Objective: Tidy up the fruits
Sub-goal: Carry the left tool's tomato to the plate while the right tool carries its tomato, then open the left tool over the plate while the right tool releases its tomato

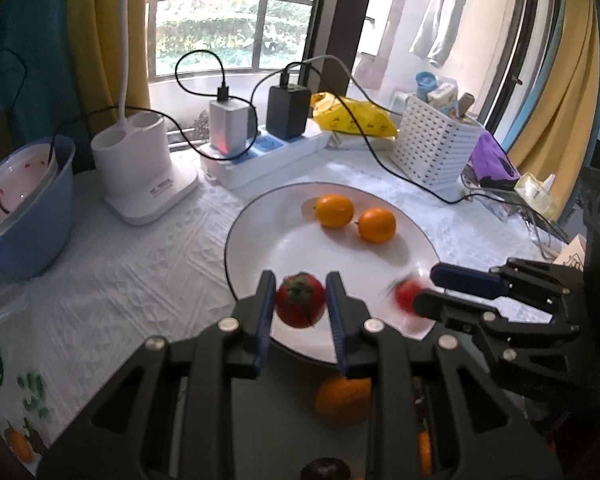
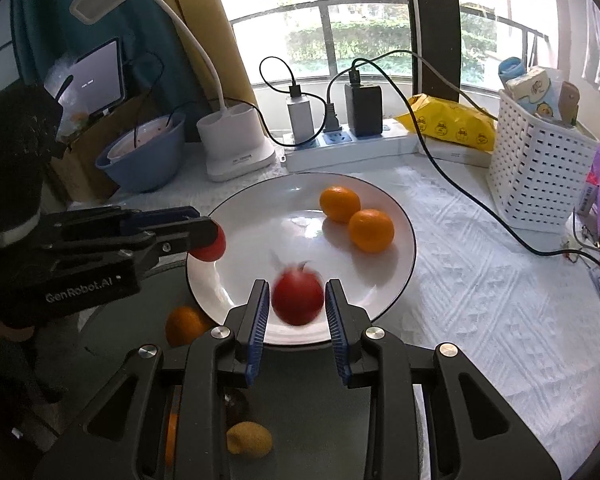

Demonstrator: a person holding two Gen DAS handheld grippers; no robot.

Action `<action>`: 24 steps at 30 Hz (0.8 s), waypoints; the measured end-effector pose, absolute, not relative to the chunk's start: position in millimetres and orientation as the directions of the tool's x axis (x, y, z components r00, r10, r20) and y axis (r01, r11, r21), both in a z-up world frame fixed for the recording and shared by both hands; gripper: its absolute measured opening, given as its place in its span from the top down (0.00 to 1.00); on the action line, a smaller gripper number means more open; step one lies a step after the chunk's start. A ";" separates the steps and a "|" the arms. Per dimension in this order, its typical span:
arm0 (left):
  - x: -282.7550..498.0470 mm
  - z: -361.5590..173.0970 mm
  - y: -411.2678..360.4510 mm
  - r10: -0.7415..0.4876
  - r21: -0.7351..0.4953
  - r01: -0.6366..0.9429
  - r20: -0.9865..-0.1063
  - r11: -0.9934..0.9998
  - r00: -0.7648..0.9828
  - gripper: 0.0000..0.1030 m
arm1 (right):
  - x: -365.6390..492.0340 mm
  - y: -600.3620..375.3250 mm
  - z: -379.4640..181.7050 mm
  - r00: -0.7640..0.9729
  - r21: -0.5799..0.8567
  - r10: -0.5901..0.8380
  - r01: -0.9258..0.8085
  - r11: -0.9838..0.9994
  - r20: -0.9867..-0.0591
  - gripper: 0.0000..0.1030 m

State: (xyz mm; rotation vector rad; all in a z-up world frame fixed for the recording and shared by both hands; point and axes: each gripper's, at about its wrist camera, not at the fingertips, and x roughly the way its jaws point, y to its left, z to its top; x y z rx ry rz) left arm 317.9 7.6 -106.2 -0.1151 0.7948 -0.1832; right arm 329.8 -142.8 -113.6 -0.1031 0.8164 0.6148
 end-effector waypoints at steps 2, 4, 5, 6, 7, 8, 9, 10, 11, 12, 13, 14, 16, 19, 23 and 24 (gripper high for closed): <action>318.6 -107.1 8.7 -0.203 -0.174 0.111 -0.700 0.978 0.685 0.73 | 330.4 -143.3 -113.1 0.525 0.142 0.471 -0.548 0.824 -0.709 0.70; 317.4 -105.6 9.6 -0.197 -0.173 0.105 -0.696 0.979 0.690 0.71 | 330.1 -144.0 -112.9 0.527 0.141 0.469 -0.545 0.826 -0.709 0.68; 317.5 -105.3 10.3 -0.194 -0.171 0.103 -0.695 0.980 0.693 0.70 | 329.6 -144.4 -112.8 0.528 0.140 0.468 -0.544 0.827 -0.709 0.68; 316.5 -104.1 10.7 -0.195 -0.173 0.103 -0.691 0.980 0.696 0.69 | 329.1 -144.9 -112.7 0.528 0.140 0.467 -0.543 0.828 -0.709 0.68; 316.3 -103.6 11.1 -0.196 -0.174 0.103 -0.690 0.979 0.697 0.68 | 328.3 -145.3 -112.4 0.529 0.141 0.466 -0.542 0.829 -0.709 0.68; 315.7 -102.8 11.3 -0.195 -0.173 0.103 -0.689 0.979 0.698 0.64 | 327.3 -145.8 -112.3 0.530 0.140 0.465 -0.541 0.829 -0.709 0.68; 315.8 -102.1 11.7 -0.196 -0.175 0.102 -0.688 0.979 0.699 0.58 | 326.6 -146.3 -111.8 0.531 0.140 0.465 -0.540 0.830 -0.708 0.68; 314.8 -101.1 12.2 -0.199 -0.180 0.102 -0.685 0.978 0.701 0.55 | 325.3 -146.8 -111.0 0.532 0.140 0.466 -0.540 0.830 -0.707 0.68; 314.4 -100.1 12.3 -0.201 -0.184 0.102 -0.683 0.978 0.702 0.55 | 324.8 -147.0 -110.7 0.533 0.139 0.465 -0.539 0.830 -0.707 0.68; 313.7 -99.1 12.1 -0.202 -0.184 0.102 -0.681 0.978 0.704 0.55 | 324.0 -147.8 -110.0 0.535 0.139 0.465 -0.539 0.831 -0.706 0.68; 312.0 -97.5 11.8 -0.202 -0.183 0.103 -0.678 0.978 0.707 0.55 | 323.0 -148.4 -109.4 0.536 0.138 0.464 -0.538 0.832 -0.705 0.68; 311.6 -96.4 11.3 -0.202 -0.183 0.104 -0.676 0.978 0.708 0.55 | 322.1 -149.2 -108.7 0.538 0.137 0.463 -0.537 0.833 -0.704 0.68; 309.2 -93.8 10.9 -0.202 -0.182 0.105 -0.673 0.978 0.712 0.55 | 319.9 -150.4 -106.7 0.541 0.136 0.463 -0.536 0.833 -0.702 0.68; 305.1 -89.8 10.1 -0.200 -0.176 0.108 -0.668 0.978 0.717 0.55 | 315.8 -152.0 -103.2 0.548 0.134 0.462 -0.534 0.835 -0.698 0.68; 298.6 -84.7 9.5 -0.198 -0.172 0.111 -0.661 0.979 0.724 0.55 | 309.6 -153.7 -97.8 0.557 0.130 0.461 -0.532 0.837 -0.690 0.68; 296.4 -83.0 9.2 -0.198 -0.171 0.112 -0.659 0.979 0.725 0.55 | 307.7 -154.2 -96.5 0.560 0.129 0.461 -0.531 0.837 -0.688 0.68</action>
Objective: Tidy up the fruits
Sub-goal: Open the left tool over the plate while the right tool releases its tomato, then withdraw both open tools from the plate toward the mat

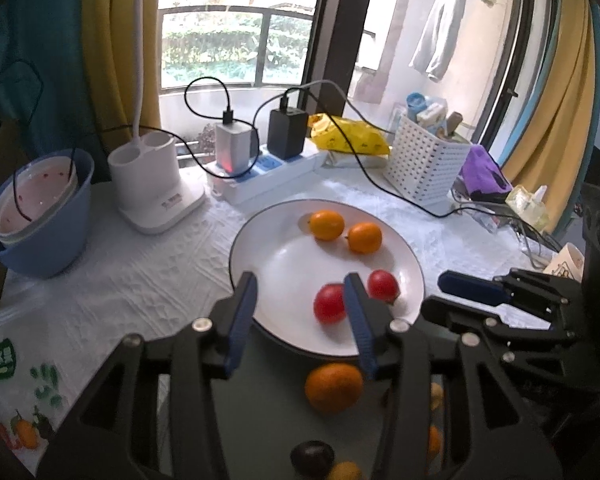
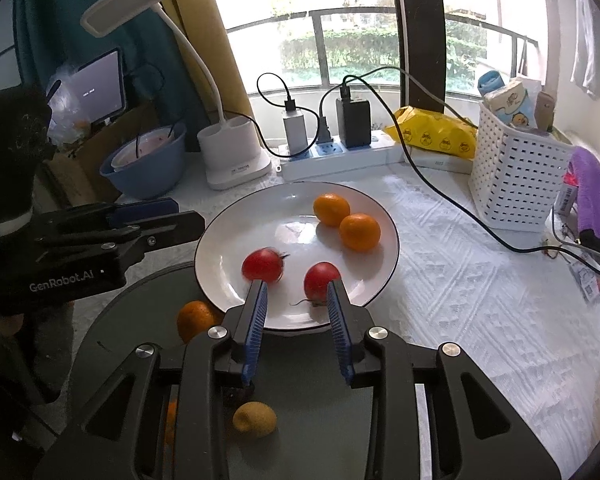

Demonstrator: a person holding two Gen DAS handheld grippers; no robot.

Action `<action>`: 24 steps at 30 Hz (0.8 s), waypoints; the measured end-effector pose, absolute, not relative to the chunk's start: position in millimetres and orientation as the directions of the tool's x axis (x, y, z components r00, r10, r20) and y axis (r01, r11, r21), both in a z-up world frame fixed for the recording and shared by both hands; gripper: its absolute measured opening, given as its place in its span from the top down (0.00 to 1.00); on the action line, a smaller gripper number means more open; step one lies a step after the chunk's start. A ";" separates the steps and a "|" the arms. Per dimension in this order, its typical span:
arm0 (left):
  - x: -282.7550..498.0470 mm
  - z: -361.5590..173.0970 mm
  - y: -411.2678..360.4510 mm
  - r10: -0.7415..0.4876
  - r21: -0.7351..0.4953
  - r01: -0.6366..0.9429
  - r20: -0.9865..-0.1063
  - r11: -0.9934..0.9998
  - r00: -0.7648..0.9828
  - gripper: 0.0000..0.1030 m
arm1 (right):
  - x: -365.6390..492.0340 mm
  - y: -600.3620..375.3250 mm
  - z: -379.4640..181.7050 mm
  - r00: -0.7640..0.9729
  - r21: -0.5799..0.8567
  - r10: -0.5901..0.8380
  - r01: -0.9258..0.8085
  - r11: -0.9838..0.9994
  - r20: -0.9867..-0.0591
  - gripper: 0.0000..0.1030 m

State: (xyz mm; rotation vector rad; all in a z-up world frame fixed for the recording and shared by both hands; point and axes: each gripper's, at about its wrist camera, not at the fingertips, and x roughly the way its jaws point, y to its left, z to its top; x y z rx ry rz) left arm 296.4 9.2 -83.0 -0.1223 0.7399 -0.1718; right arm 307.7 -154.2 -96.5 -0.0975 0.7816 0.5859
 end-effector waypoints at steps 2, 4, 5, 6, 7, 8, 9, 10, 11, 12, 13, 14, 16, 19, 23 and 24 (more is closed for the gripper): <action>292.2 -80.5 8.6 -0.199 -0.169 0.115 -0.654 0.979 0.730 0.55 | 304.3 -155.1 -94.5 0.564 0.127 0.460 -0.530 0.838 -0.686 0.68; 287.6 -77.9 8.3 -0.199 -0.168 0.117 -0.650 0.979 0.733 0.55 | 300.2 -156.4 -92.1 0.567 0.124 0.459 -0.530 0.839 -0.683 0.68; 286.3 -77.1 8.3 -0.200 -0.168 0.118 -0.649 0.979 0.734 0.55 | 298.5 -156.6 -91.4 0.569 0.123 0.459 -0.529 0.839 -0.682 0.68; 284.3 -76.0 8.2 -0.200 -0.169 0.118 -0.647 0.979 0.735 0.55 | 296.5 -156.9 -91.0 0.571 0.122 0.458 -0.528 0.840 -0.681 0.68; 281.9 -74.8 8.4 -0.203 -0.172 0.119 -0.646 0.978 0.736 0.55 | 294.2 -157.6 -89.8 0.573 0.121 0.457 -0.527 0.841 -0.680 0.68; 279.4 -73.4 8.6 -0.208 -0.178 0.120 -0.644 0.977 0.737 0.55 | 292.4 -157.7 -88.9 0.575 0.120 0.457 -0.527 0.841 -0.679 0.68; 277.4 -72.4 8.7 -0.211 -0.181 0.122 -0.642 0.976 0.737 0.55 | 290.1 -158.3 -87.6 0.578 0.118 0.456 -0.526 0.842 -0.677 0.68; 274.7 -70.8 8.6 -0.212 -0.182 0.123 -0.639 0.976 0.740 0.55 | 287.9 -158.6 -86.5 0.580 0.117 0.456 -0.526 0.842 -0.675 0.68; 272.2 -69.5 8.0 -0.212 -0.180 0.124 -0.636 0.976 0.742 0.55 | 285.7 -158.8 -85.4 0.583 0.115 0.455 -0.525 0.843 -0.673 0.68; 269.7 -68.3 7.7 -0.212 -0.179 0.126 -0.633 0.976 0.744 0.55 | 283.3 -159.5 -84.6 0.585 0.114 0.454 -0.524 0.844 -0.672 0.68; 267.1 -67.1 7.6 -0.212 -0.179 0.126 -0.630 0.976 0.747 0.55 | 281.8 -159.8 -83.9 0.587 0.112 0.453 -0.523 0.845 -0.671 0.68; 264.9 -66.1 7.6 -0.211 -0.178 0.126 -0.628 0.976 0.749 0.55 | 279.6 -160.0 -82.9 0.589 0.111 0.452 -0.523 0.845 -0.670 0.68; 260.0 -64.8 8.1 -0.211 -0.178 0.126 -0.625 0.976 0.752 0.55 | 275.2 -160.1 -81.2 0.593 0.107 0.451 -0.523 0.846 -0.667 0.68; 254.1 -62.7 9.0 -0.210 -0.177 0.126 -0.621 0.976 0.755 0.55 | 269.1 -160.3 -78.5 0.598 0.104 0.450 -0.522 0.847 -0.664 0.68; 244.0 -60.4 11.3 -0.221 -0.192 0.128 -0.615 0.973 0.757 0.55 | 260.1 -160.3 -75.5 0.604 0.097 0.448 -0.522 0.847 -0.659 0.68; 241.6 -59.9 11.9 -0.222 -0.194 0.128 -0.613 0.973 0.758 0.55 | 258.3 -160.3 -74.9 0.606 0.096 0.447 -0.522 0.848 -0.658 0.68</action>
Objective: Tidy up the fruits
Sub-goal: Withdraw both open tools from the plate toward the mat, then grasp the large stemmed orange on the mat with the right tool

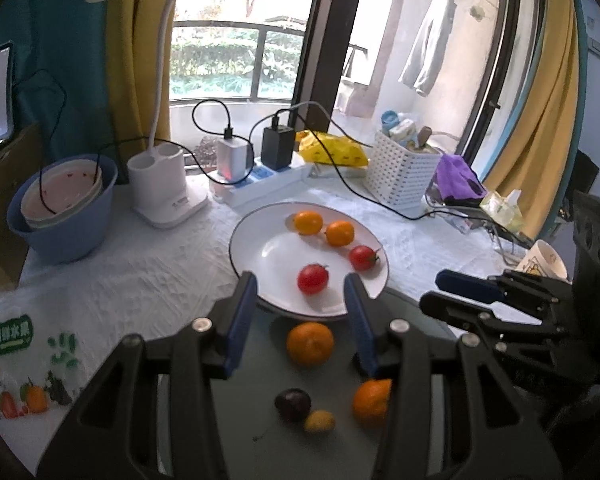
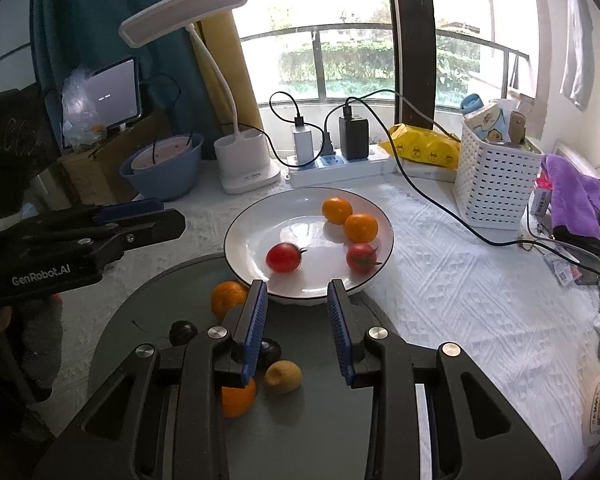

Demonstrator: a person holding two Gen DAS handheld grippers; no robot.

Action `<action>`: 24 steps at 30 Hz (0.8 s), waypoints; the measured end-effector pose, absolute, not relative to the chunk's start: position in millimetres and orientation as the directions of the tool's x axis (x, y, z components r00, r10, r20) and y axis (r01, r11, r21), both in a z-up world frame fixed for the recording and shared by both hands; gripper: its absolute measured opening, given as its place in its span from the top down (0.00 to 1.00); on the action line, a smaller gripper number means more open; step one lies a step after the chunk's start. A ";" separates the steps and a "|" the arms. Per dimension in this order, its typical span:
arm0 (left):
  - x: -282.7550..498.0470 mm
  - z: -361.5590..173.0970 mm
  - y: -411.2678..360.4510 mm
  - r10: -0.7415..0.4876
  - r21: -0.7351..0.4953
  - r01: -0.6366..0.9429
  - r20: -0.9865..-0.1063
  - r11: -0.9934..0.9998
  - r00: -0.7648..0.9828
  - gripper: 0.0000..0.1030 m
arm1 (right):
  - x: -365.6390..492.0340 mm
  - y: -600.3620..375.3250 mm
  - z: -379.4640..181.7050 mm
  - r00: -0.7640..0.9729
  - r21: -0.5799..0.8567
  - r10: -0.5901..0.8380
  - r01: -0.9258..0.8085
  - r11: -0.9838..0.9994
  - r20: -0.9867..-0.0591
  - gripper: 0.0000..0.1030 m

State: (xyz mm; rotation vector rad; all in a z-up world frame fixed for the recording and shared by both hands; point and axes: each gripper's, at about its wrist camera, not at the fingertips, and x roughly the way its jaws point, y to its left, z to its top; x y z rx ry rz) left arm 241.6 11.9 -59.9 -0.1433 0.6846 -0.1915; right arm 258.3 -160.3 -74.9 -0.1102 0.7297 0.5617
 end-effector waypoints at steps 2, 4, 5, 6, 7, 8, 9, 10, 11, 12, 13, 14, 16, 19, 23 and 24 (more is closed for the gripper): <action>237.1 -59.2 13.0 -0.221 -0.193 0.128 -0.610 0.973 0.761 0.55 | 253.3 -159.3 -73.0 0.609 0.091 0.447 -0.524 0.847 -0.656 0.68; 232.3 -58.9 14.8 -0.218 -0.195 0.123 -0.608 0.973 0.763 0.55 | 249.1 -158.8 -72.0 0.610 0.088 0.447 -0.525 0.846 -0.654 0.68; 229.8 -59.1 15.8 -0.217 -0.196 0.121 -0.608 0.973 0.764 0.55 | 246.9 -158.9 -71.7 0.611 0.087 0.447 -0.526 0.846 -0.653 0.68; 227.3 -59.1 16.6 -0.216 -0.196 0.119 -0.608 0.973 0.764 0.55 | 245.0 -159.1 -71.5 0.612 0.086 0.446 -0.525 0.847 -0.653 0.68; 224.8 -59.3 17.3 -0.216 -0.197 0.118 -0.607 0.973 0.765 0.55 | 242.9 -159.1 -71.5 0.613 0.085 0.445 -0.525 0.847 -0.653 0.68; 222.8 -59.7 18.0 -0.216 -0.197 0.118 -0.606 0.973 0.765 0.55 | 240.9 -158.9 -71.5 0.614 0.084 0.444 -0.524 0.848 -0.653 0.68; 219.8 -60.2 18.7 -0.215 -0.198 0.117 -0.606 0.973 0.766 0.55 | 238.8 -158.7 -71.5 0.614 0.082 0.443 -0.524 0.848 -0.653 0.68; 218.0 -60.7 19.0 -0.216 -0.199 0.117 -0.606 0.973 0.766 0.55 | 236.0 -158.2 -71.8 0.614 0.081 0.441 -0.523 0.848 -0.654 0.68; 215.9 -61.7 19.5 -0.216 -0.199 0.116 -0.606 0.973 0.766 0.55 | 234.1 -157.9 -72.2 0.614 0.080 0.440 -0.524 0.848 -0.655 0.68; 213.7 -62.4 19.9 -0.216 -0.200 0.116 -0.607 0.973 0.765 0.55 | 232.3 -157.4 -73.0 0.613 0.078 0.439 -0.523 0.848 -0.657 0.67; 210.6 -63.6 20.4 -0.216 -0.202 0.115 -0.607 0.973 0.765 0.55 | 230.0 -156.8 -73.9 0.612 0.077 0.438 -0.524 0.848 -0.658 0.65; 208.3 -64.2 20.8 -0.217 -0.202 0.115 -0.607 0.973 0.764 0.55 | 227.6 -156.0 -74.6 0.611 0.077 0.438 -0.524 0.848 -0.660 0.62; 203.4 -65.8 21.3 -0.216 -0.201 0.115 -0.608 0.973 0.764 0.55 | 222.9 -154.5 -76.2 0.608 0.079 0.438 -0.525 0.847 -0.662 0.60; 199.1 -68.4 22.4 -0.214 -0.200 0.113 -0.611 0.973 0.763 0.55 | 217.0 -151.4 -78.0 0.604 0.078 0.439 -0.529 0.845 -0.665 0.60; 188.2 -74.9 25.5 -0.215 -0.205 0.110 -0.614 0.973 0.760 0.55 | 208.6 -146.8 -82.7 0.596 0.077 0.437 -0.532 0.843 -0.673 0.60; 186.5 -76.2 25.6 -0.214 -0.205 0.108 -0.616 0.973 0.759 0.55 | 206.9 -145.8 -84.3 0.594 0.077 0.437 -0.533 0.843 -0.675 0.60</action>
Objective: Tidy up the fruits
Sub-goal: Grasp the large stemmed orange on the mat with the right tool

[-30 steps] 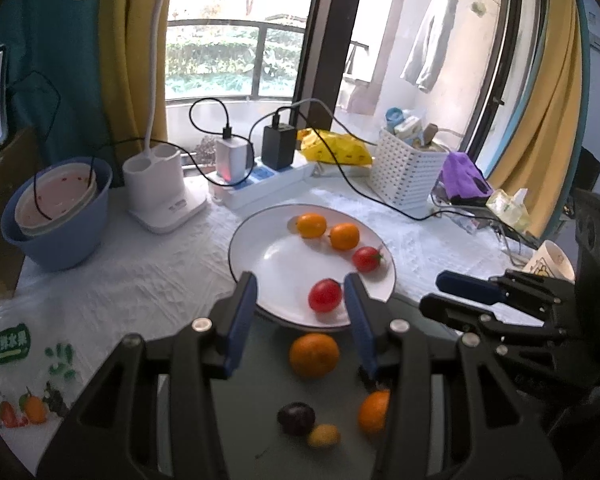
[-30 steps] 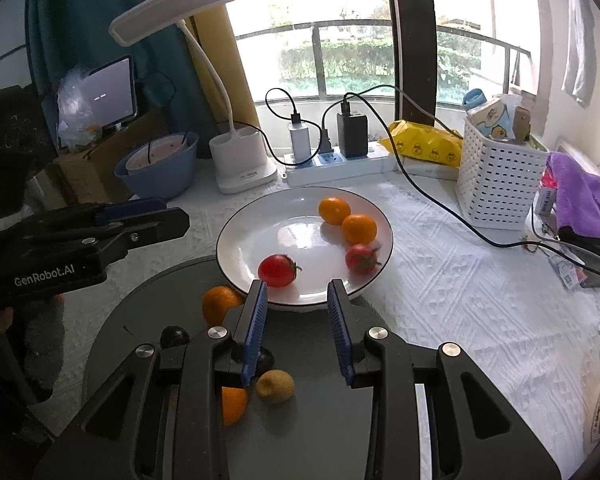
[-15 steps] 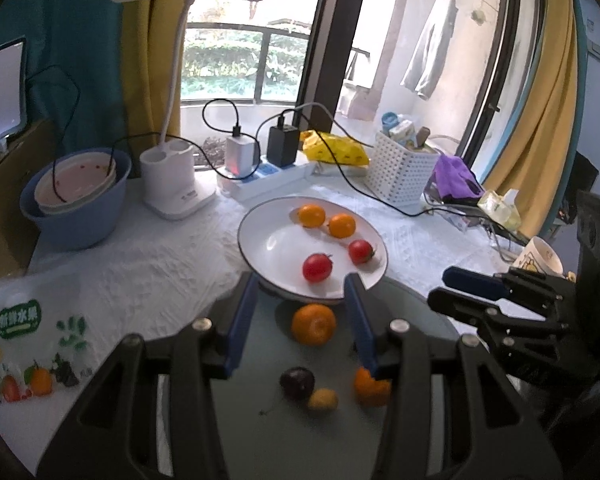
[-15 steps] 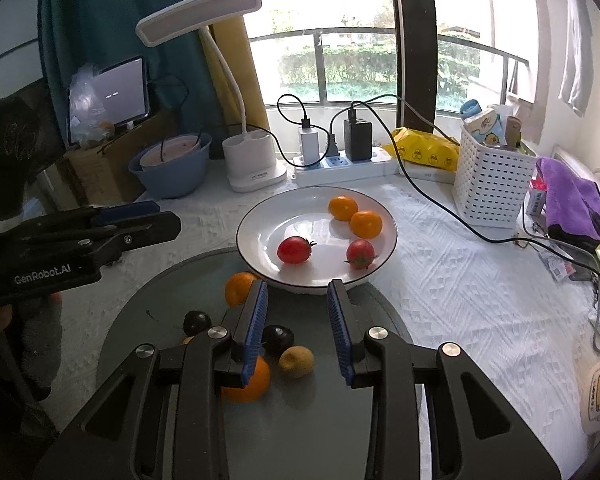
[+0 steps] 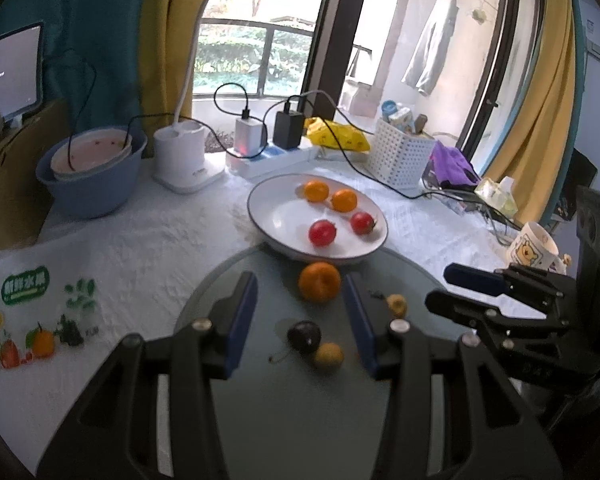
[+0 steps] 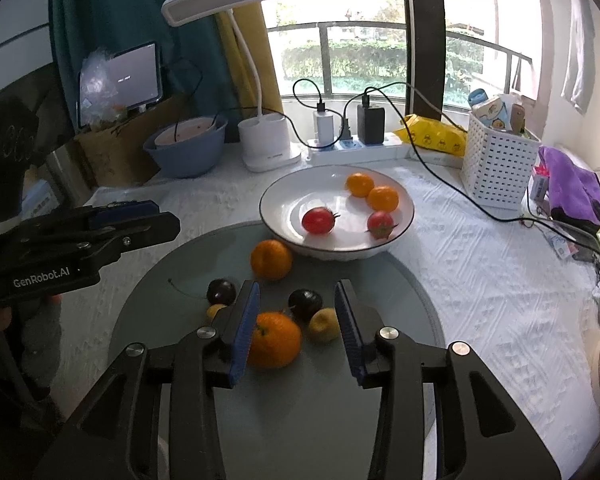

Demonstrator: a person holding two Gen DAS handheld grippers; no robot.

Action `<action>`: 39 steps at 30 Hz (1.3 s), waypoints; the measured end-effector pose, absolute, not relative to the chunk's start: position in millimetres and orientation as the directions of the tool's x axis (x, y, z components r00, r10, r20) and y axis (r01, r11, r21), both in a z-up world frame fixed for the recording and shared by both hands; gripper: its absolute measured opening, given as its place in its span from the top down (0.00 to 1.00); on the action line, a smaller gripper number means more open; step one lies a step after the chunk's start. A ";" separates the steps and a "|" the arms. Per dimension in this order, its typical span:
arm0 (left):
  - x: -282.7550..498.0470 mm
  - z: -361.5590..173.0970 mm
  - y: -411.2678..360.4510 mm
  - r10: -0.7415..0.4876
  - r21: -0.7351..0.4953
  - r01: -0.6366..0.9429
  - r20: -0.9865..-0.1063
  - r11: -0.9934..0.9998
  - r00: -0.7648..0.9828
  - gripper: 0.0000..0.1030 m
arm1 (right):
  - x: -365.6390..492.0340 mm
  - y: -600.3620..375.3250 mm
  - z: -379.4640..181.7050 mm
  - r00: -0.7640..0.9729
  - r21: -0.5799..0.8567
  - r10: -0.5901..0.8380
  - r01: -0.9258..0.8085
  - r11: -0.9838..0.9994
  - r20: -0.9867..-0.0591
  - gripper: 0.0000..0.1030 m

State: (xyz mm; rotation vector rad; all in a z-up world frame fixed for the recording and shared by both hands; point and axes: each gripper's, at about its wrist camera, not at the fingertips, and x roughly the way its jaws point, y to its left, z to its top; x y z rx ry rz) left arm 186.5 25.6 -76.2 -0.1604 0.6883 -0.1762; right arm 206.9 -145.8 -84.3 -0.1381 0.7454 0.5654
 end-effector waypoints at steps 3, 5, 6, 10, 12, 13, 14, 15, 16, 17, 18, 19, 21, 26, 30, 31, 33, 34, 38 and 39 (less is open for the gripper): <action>179.8 -81.7 28.0 -0.207 -0.203 0.099 -0.623 0.974 0.754 0.55 | 203.0 -143.5 -89.1 0.588 0.078 0.434 -0.532 0.843 -0.683 0.60; 177.3 -85.4 29.4 -0.201 -0.202 0.092 -0.629 0.975 0.751 0.54 | 200.6 -141.9 -93.8 0.581 0.080 0.433 -0.533 0.842 -0.689 0.60; 175.5 -87.6 30.5 -0.198 -0.202 0.087 -0.631 0.975 0.750 0.54 | 199.3 -140.7 -96.3 0.577 0.081 0.434 -0.534 0.841 -0.692 0.60; 168.6 -98.3 35.6 -0.191 -0.214 0.066 -0.642 0.975 0.743 0.42 | 195.6 -137.7 -108.2 0.561 0.086 0.429 -0.534 0.841 -0.708 0.60; 165.6 -104.3 37.5 -0.191 -0.219 0.060 -0.649 0.974 0.736 0.42 | 194.9 -136.3 -115.0 0.554 0.087 0.421 -0.528 0.845 -0.718 0.60; 164.2 -107.3 38.2 -0.190 -0.219 0.057 -0.653 0.974 0.733 0.42 | 195.1 -135.2 -118.6 0.549 0.087 0.415 -0.525 0.847 -0.726 0.59; 163.1 -110.1 39.0 -0.190 -0.221 0.055 -0.657 0.974 0.730 0.42 | 195.4 -134.7 -121.3 0.543 0.088 0.413 -0.525 0.847 -0.731 0.59; 162.5 -112.6 40.6 -0.191 -0.224 0.052 -0.660 0.973 0.727 0.42 | 195.7 -133.9 -124.1 0.537 0.090 0.412 -0.526 0.846 -0.736 0.59; 161.3 -115.6 41.2 -0.192 -0.228 0.049 -0.662 0.972 0.724 0.42 | 195.6 -132.4 -126.9 0.531 0.089 0.410 -0.528 0.845 -0.741 0.59; 160.4 -118.0 41.5 -0.192 -0.232 0.045 -0.665 0.972 0.722 0.42 | 195.2 -131.6 -128.3 0.528 0.090 0.409 -0.528 0.844 -0.744 0.59; 159.9 -119.9 42.0 -0.192 -0.235 0.041 -0.667 0.971 0.720 0.42 | 195.7 -130.7 -129.9 0.525 0.092 0.410 -0.528 0.844 -0.746 0.59; 159.2 -121.5 42.8 -0.192 -0.240 0.036 -0.668 0.970 0.719 0.42 | 196.2 -129.6 -131.4 0.522 0.095 0.410 -0.527 0.844 -0.748 0.58; 157.8 -124.1 44.2 -0.193 -0.249 0.029 -0.668 0.968 0.718 0.42 | 197.8 -126.2 -135.2 0.514 0.099 0.409 -0.527 0.844 -0.754 0.49; 156.7 -129.4 47.6 -0.193 -0.257 0.018 -0.672 0.966 0.715 0.42 | 203.1 -121.0 -138.8 0.522 0.081 0.394 -0.523 0.848 -0.756 0.47; 157.9 -132.6 49.1 -0.191 -0.261 0.011 -0.678 0.965 0.710 0.42 | 210.9 -119.2 -145.5 0.510 0.079 0.372 -0.507 0.859 -0.775 0.47; 158.4 -132.6 48.7 -0.192 -0.261 0.011 -0.679 0.965 0.709 0.42 | 211.5 -118.3 -147.2 0.505 0.079 0.371 -0.509 0.857 -0.779 0.52; 158.2 -131.5 46.8 -0.195 -0.260 0.016 -0.678 0.966 0.708 0.42 | 211.9 -117.9 -146.5 0.507 0.079 0.373 -0.510 0.857 -0.777 0.54; 158.1 -130.8 44.7 -0.198 -0.259 0.022 -0.678 0.966 0.708 0.42 | 212.3 -118.0 -146.6 0.502 0.086 0.380 -0.513 0.854 -0.777 0.54; 160.2 -130.7 36.6 -0.208 -0.253 0.040 -0.685 0.967 0.699 0.42 | 210.6 -120.4 -144.1 0.499 0.097 0.398 -0.525 0.845 -0.770 0.54; 160.9 -130.9 34.4 -0.209 -0.251 0.043 -0.687 0.967 0.696 0.42 | 210.0 -121.6 -143.0 0.499 0.098 0.402 -0.528 0.844 -0.768 0.54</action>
